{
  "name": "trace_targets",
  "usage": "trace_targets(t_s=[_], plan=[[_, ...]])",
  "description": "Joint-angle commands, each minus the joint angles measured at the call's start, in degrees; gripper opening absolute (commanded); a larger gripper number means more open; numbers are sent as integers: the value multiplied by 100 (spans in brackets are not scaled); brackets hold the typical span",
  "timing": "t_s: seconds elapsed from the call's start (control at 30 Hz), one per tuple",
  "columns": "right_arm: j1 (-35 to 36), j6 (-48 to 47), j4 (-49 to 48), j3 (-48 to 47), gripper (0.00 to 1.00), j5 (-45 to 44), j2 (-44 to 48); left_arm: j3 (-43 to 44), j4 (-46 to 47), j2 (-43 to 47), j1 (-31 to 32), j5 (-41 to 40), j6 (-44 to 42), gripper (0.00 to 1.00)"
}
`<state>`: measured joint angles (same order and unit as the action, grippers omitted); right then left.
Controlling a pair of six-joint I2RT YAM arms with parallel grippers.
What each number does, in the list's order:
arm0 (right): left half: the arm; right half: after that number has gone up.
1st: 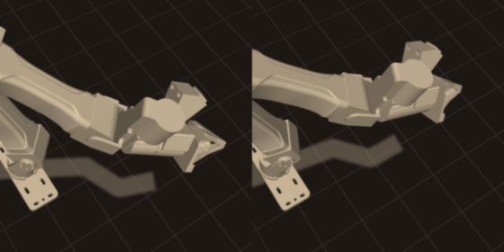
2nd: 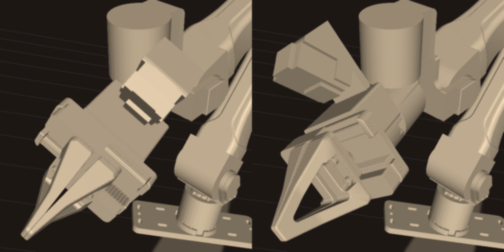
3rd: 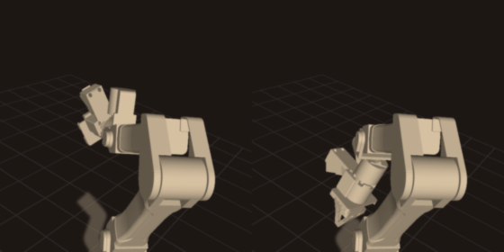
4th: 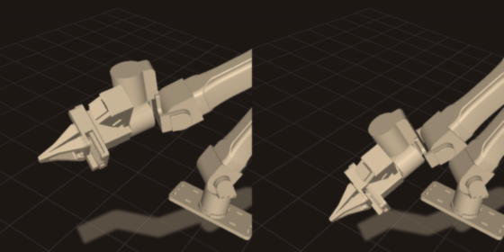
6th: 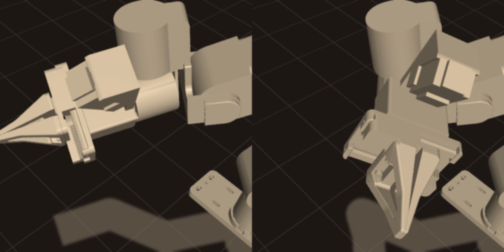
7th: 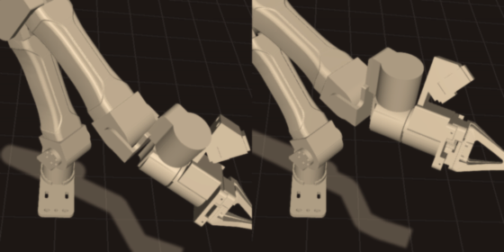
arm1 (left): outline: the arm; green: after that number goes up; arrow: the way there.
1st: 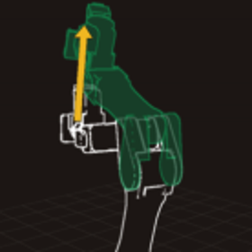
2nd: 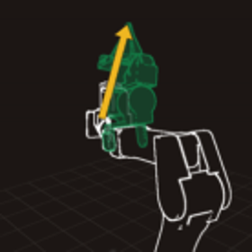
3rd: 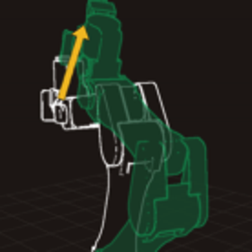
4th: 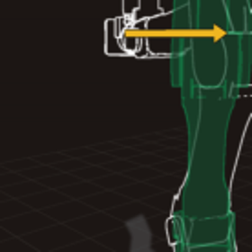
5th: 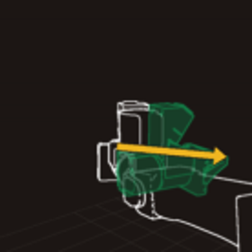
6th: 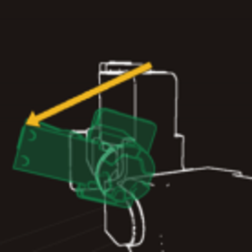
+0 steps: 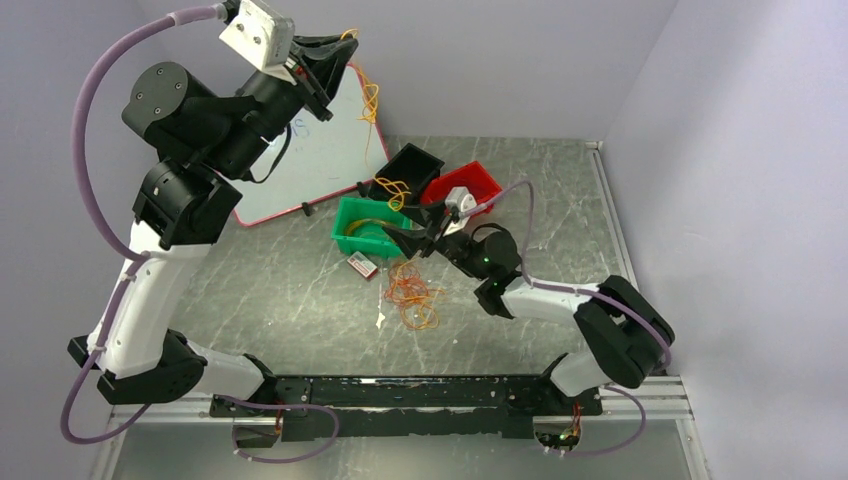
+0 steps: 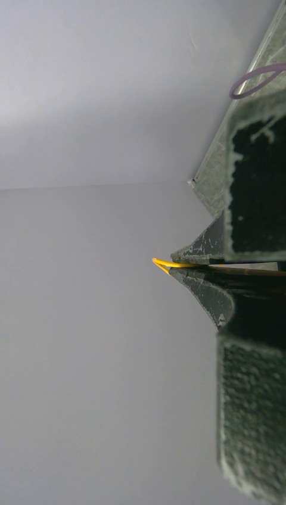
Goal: Untangle the cables
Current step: Untie the cable.
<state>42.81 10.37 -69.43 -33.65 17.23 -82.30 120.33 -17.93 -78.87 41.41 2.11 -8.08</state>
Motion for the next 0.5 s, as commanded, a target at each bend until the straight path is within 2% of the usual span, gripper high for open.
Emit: trace_targets(t_s=[0.0,0.2,0.47], plan=[[-11,-220,-421,-244,58,-22,-257,97,-34,90,19,200,57,7],[-18,-412,-66,-350,56,-16,-253,92,-53,125,24,210,52,7],[-18,-685,258,104,55,145,391,16,-9,143,24,240,56,7]])
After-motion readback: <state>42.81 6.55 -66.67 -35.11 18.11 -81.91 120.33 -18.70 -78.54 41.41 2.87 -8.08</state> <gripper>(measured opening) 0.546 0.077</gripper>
